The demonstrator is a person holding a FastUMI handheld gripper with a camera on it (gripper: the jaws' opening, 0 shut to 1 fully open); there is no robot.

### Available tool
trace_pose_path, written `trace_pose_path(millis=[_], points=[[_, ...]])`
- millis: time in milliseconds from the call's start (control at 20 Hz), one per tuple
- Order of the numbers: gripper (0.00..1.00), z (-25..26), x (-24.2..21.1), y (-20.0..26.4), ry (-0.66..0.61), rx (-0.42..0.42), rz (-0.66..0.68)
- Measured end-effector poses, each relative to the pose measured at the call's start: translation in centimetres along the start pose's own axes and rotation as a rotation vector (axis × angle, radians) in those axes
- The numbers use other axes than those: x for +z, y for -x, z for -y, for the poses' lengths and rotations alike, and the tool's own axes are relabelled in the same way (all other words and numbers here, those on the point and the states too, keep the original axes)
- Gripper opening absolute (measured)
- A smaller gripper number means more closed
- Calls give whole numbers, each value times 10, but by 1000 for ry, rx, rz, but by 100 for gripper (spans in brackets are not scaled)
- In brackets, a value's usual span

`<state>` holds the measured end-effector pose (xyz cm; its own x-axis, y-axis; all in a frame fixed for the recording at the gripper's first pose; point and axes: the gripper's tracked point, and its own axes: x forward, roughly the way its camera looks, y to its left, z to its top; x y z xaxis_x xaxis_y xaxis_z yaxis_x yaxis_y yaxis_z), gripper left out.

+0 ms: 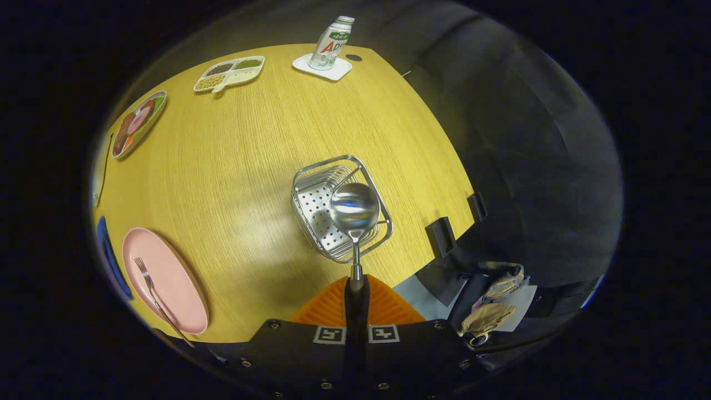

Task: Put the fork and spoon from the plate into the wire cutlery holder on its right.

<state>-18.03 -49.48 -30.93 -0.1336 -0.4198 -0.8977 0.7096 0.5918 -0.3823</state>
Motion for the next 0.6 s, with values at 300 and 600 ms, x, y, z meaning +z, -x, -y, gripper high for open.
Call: trace_pose_path(millis=[300, 600], points=[[2, 10, 1, -2, 161, -44, -52], [24, 18, 15, 4, 193, -89, -11]])
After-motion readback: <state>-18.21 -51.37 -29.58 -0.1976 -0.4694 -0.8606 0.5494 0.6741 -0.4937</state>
